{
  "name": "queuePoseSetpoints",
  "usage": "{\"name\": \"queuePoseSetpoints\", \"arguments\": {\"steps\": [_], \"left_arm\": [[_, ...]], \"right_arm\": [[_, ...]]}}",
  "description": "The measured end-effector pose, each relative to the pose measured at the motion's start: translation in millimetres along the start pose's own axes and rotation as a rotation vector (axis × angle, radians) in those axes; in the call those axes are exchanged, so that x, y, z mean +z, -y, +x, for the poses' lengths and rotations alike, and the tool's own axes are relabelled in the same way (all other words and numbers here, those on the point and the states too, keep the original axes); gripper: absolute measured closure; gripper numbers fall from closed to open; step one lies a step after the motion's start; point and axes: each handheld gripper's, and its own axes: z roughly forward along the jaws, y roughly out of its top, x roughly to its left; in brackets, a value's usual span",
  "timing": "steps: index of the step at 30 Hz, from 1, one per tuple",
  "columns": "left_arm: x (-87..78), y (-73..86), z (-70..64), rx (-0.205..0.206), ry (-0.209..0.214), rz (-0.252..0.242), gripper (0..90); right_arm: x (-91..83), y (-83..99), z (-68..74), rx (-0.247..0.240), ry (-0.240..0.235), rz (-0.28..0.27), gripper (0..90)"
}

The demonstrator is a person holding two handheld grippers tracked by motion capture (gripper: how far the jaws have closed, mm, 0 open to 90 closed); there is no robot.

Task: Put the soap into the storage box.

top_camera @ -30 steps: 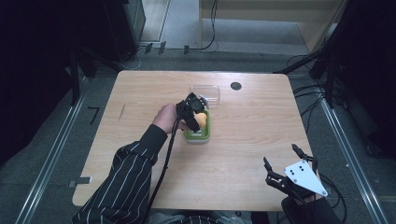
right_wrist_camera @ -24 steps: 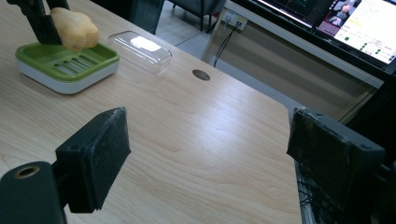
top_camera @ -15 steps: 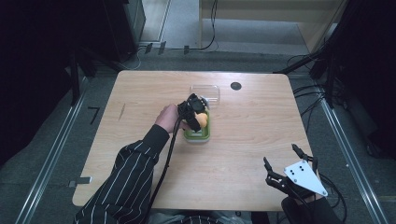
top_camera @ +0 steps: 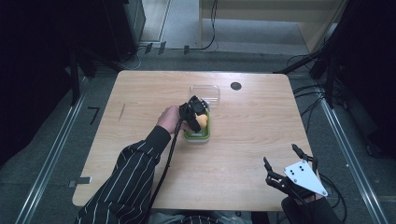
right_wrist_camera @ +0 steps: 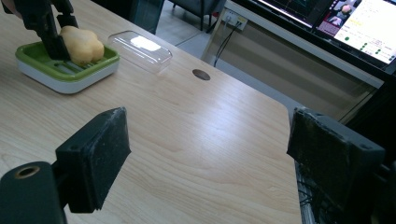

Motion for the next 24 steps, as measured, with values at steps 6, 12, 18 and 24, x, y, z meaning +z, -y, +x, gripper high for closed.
{"name": "queuePoseSetpoints", "arguments": {"steps": [6, 12, 18, 24], "left_arm": [[6.3, 0.2, -0.6, 0.006, 0.003, -0.001, 39.5], [11.3, 1.4, -0.1, 0.014, 0.003, 0.011, 39.5], [13.8, 1.8, 0.2, 0.024, 0.007, 0.016, 39.5], [14.8, 2.1, -0.7, 0.032, 0.007, 0.021, 39.4]], "right_arm": [[-0.2, 0.1, 0.1, 0.007, 0.000, 0.000, 13.3], [-0.6, 0.1, 0.1, 0.006, 0.000, -0.001, 13.3], [-0.6, 0.2, 0.1, 0.006, 0.000, -0.002, 13.3], [-0.7, 0.2, 0.2, 0.004, 0.001, -0.002, 13.3]]}}
